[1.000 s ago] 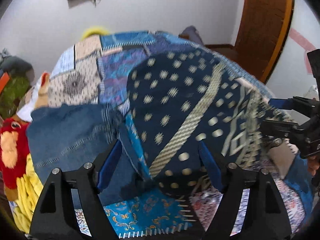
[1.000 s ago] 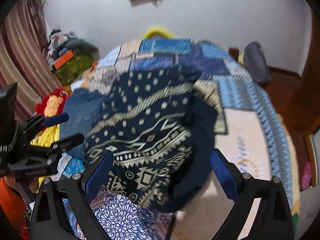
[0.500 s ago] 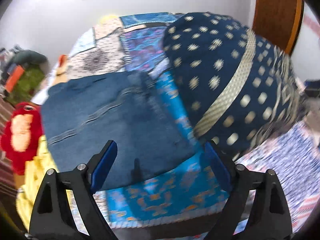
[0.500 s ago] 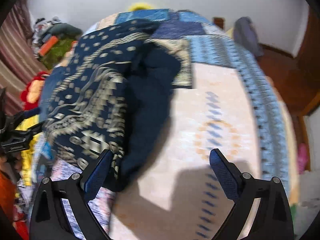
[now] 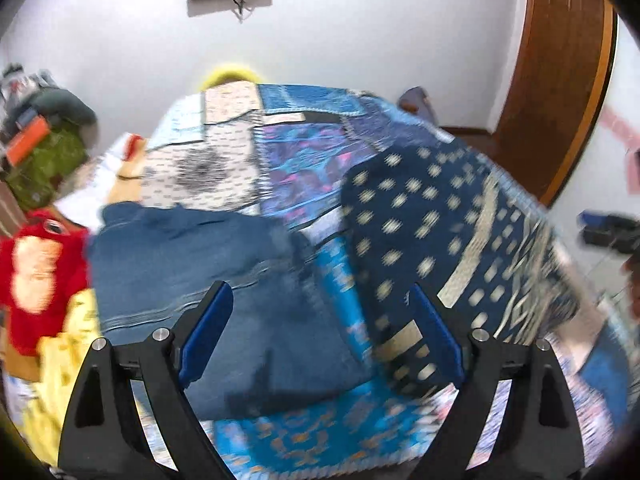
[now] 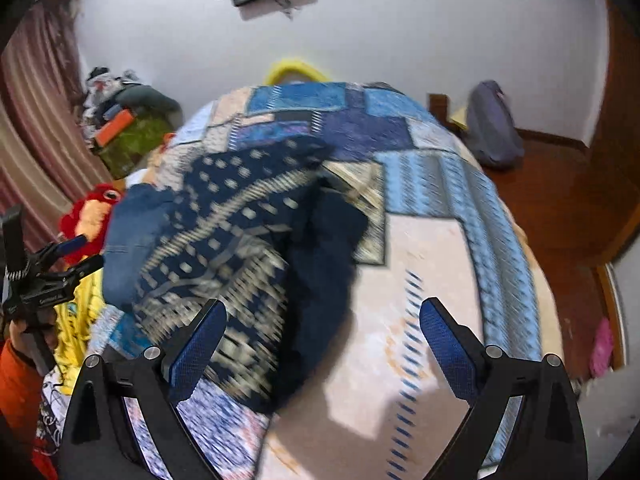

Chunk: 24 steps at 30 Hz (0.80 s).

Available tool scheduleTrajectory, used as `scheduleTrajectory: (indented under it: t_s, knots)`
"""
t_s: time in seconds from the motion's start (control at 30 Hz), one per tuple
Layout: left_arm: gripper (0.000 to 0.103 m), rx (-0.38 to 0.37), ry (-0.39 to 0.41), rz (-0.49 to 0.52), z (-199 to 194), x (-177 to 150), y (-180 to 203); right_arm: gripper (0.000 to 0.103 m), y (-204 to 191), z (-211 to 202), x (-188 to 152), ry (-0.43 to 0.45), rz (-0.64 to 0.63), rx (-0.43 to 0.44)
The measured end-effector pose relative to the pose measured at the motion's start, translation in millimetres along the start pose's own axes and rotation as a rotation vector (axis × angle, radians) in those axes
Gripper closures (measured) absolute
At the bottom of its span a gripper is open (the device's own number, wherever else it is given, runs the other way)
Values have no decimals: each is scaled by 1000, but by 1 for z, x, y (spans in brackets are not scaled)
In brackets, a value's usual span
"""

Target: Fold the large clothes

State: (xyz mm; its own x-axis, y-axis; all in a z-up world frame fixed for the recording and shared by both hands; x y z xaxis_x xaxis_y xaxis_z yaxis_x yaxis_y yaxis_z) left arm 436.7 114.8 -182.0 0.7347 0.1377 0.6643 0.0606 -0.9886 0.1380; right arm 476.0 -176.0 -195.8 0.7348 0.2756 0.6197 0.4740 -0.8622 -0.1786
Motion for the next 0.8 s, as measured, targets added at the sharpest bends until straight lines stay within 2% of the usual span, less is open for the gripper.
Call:
scheduleTrajectory:
  t_s: [0.1, 0.2, 0.27, 0.43, 0.5, 0.6, 0.7, 0.73, 0.77, 0.8]
  knots:
    - [13, -128, -71, -66, 27, 11, 10, 6, -11, 23, 10, -25, -27, 23]
    - [13, -207, -167, -107, 60, 10, 17, 6, -11, 59, 13, -90, -36, 44]
    - [13, -230, -215, -120, 82, 9, 21, 6, -4, 83, 12, -143, -10, 71]
    - [11, -356, -269, -209, 114, 12, 24, 6, 16, 121, 11, -197, 135, 235]
    - [8, -377, -293, -218, 128, 14, 27, 6, 17, 129, 16, -185, 141, 276]
    - [6, -407, -316, -243, 145, 18, 32, 6, 12, 139, 25, -187, 122, 294]
    - [6, -408, -309, -220, 150, 21, 37, 6, 5, 147, 33, -173, 120, 299]
    - [9, -405, -301, -207, 150, 22, 39, 9, 2, 148, 34, -167, 123, 305]
    - [15, -402, -297, -201, 148, 22, 38, 22, 0, 150, 36, -163, 125, 322]
    - [19, -399, -291, -195, 146, 22, 38, 29, -2, 152, 38, -164, 134, 341]
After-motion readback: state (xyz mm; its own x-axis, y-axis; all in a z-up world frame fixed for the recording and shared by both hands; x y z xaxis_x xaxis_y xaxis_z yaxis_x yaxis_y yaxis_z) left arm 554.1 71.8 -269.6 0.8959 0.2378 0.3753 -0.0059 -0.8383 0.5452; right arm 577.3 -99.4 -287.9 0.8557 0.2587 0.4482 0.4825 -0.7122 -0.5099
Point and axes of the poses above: each gripper's, at about its wrist camera, not at the fingertips, and z roughly the way its jaws point, y to its right, x to its top, the point moved 4 cm from there along z, roughly the way its jaws point, and after that the axes turned 7 degrees about -z, right-handed, at the moved point
